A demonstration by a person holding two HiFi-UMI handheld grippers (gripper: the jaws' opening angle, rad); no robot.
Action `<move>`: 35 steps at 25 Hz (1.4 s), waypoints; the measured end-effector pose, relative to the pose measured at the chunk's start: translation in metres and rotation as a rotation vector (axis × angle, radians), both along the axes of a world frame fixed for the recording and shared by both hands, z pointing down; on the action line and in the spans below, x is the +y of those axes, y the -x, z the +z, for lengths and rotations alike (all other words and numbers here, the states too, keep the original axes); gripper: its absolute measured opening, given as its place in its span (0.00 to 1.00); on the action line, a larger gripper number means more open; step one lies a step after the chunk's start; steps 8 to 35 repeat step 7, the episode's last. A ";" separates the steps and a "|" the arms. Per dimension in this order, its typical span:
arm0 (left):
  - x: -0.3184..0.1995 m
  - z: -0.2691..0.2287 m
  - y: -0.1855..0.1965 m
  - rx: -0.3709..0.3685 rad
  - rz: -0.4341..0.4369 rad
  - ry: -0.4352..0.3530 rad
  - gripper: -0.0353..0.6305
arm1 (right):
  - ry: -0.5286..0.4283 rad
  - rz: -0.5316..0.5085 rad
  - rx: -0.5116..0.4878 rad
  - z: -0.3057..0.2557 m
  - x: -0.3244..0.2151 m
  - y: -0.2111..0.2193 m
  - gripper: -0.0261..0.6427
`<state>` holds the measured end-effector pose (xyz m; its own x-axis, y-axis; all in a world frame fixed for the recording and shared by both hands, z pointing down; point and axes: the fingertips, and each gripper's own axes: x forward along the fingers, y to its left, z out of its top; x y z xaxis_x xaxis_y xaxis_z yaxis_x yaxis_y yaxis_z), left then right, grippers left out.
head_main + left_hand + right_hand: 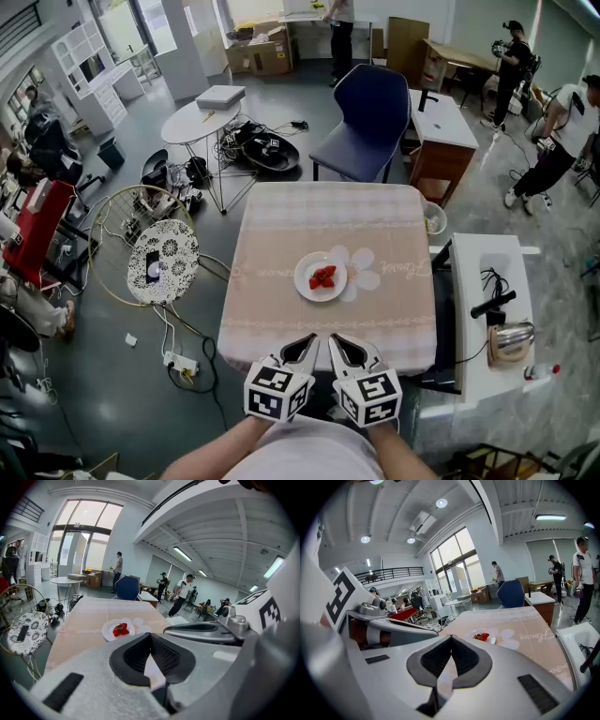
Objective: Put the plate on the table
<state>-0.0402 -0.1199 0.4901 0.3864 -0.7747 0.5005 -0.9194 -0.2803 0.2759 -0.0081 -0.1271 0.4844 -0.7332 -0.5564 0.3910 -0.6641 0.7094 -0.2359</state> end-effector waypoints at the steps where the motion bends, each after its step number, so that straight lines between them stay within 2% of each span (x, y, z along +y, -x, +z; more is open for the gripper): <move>1: 0.000 0.000 0.000 -0.001 0.001 0.000 0.06 | 0.001 0.000 0.000 0.000 0.000 0.000 0.04; 35: -0.002 0.002 0.004 0.000 0.002 0.002 0.06 | 0.006 0.000 0.005 0.003 -0.002 0.004 0.04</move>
